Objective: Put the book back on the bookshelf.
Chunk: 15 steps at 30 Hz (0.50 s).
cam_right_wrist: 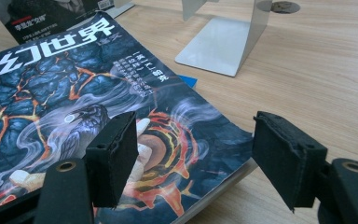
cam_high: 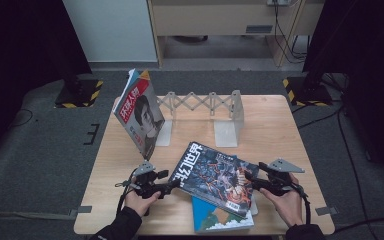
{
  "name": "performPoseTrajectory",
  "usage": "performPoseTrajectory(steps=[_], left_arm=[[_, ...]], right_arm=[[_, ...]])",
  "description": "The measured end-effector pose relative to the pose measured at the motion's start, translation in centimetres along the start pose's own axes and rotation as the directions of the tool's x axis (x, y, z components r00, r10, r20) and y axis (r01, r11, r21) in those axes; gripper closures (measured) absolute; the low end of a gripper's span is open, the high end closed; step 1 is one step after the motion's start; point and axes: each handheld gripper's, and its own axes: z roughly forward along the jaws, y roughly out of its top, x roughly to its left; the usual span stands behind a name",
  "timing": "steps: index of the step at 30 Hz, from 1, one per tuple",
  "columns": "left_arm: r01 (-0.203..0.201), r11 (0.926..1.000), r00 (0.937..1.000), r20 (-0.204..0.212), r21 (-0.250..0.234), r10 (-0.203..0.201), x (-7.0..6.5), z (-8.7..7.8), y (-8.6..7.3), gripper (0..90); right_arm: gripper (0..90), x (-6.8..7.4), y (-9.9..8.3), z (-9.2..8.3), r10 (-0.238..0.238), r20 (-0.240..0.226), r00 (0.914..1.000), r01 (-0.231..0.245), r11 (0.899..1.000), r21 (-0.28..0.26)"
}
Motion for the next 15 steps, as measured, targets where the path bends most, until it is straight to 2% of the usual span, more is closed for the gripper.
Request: performPoseTrajectory(steps=[6,10,14,15], left_arm=[[0.02,0.9998,0.9997,0.012,0.003,-0.02,0.1,0.2,-0.1,27.0],[0.042,0.9991,0.9984,0.038,0.003,-0.043,0.2,0.6,-0.2,26.1],[0.069,0.9976,0.9956,0.064,0.01,-0.069,0.2,0.9,-0.3,26.2],[0.087,0.9962,0.9932,0.077,0.011,-0.087,0.2,1.1,-0.4,26.1]], right_arm=[[30.6,0.3,-0.2,0.4,-0.005,-0.015,0.9999,0.005,1.0,0.018],[30.4,0.3,-0.2,0.6,-0.002,-0.02,0.9998,0.003,1.0,0.022],[30.0,0.3,-0.3,0.7,-0.004,-0.021,0.9998,0.004,1.0,0.03],[30.0,0.3,-0.3,0.7,-0.006,-0.022,0.9997,0.007,0.999,0.032]])
